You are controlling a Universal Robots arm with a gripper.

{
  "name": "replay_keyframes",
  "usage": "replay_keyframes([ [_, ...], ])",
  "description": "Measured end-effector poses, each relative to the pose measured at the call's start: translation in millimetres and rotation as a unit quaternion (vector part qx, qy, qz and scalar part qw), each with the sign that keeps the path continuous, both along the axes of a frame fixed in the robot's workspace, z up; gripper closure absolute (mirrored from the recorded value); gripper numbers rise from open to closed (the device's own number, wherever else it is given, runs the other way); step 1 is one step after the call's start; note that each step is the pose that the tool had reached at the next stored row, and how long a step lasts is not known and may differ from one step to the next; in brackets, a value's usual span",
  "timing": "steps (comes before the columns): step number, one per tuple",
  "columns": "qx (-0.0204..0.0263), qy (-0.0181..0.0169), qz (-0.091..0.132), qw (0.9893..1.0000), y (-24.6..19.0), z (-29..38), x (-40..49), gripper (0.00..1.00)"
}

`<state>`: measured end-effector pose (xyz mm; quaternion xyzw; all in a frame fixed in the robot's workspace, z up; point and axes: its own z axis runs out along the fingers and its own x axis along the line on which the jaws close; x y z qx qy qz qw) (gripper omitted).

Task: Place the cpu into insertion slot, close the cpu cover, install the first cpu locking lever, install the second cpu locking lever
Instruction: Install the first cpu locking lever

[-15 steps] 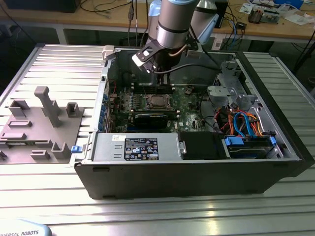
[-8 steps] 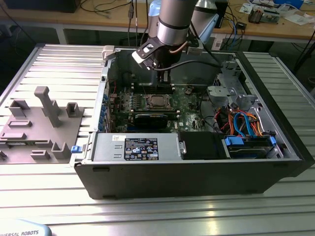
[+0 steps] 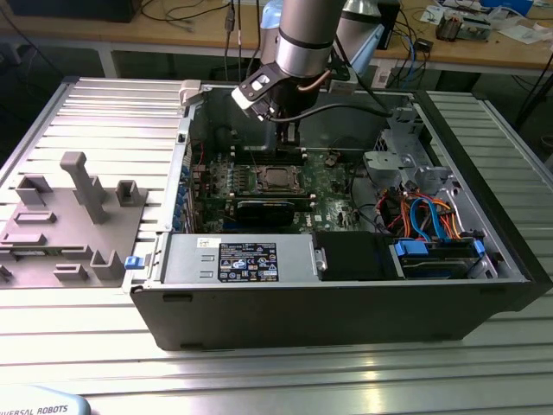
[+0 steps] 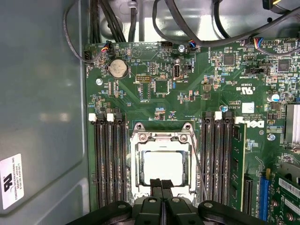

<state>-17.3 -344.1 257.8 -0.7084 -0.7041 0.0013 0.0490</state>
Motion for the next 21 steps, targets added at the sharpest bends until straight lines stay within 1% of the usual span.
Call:
replay_keyframes([
  [4,0.0,0.0,0.001,1.0,0.0,0.0,0.0,0.89],
  [7,0.0,0.0,0.005,1.0,0.0,0.0,0.0,0.89],
  [9,0.0,0.0,0.011,0.9999,0.0,0.0,0.0,0.89],
  [12,0.0,0.0,0.024,0.9997,0.0,0.0,0.0,0.89],
  [14,0.0,0.0,0.039,0.9992,0.0,0.0,0.0,0.89],
  [16,0.0,0.0,0.055,0.9985,0.0,0.0,0.0,0.89],
  [17,0.0,0.0,0.059,0.9982,0.0,0.0,0.0,0.89],
  [21,0.0001,0.0,0.082,0.9966,0.0,0.0,0.0,0.89],
])
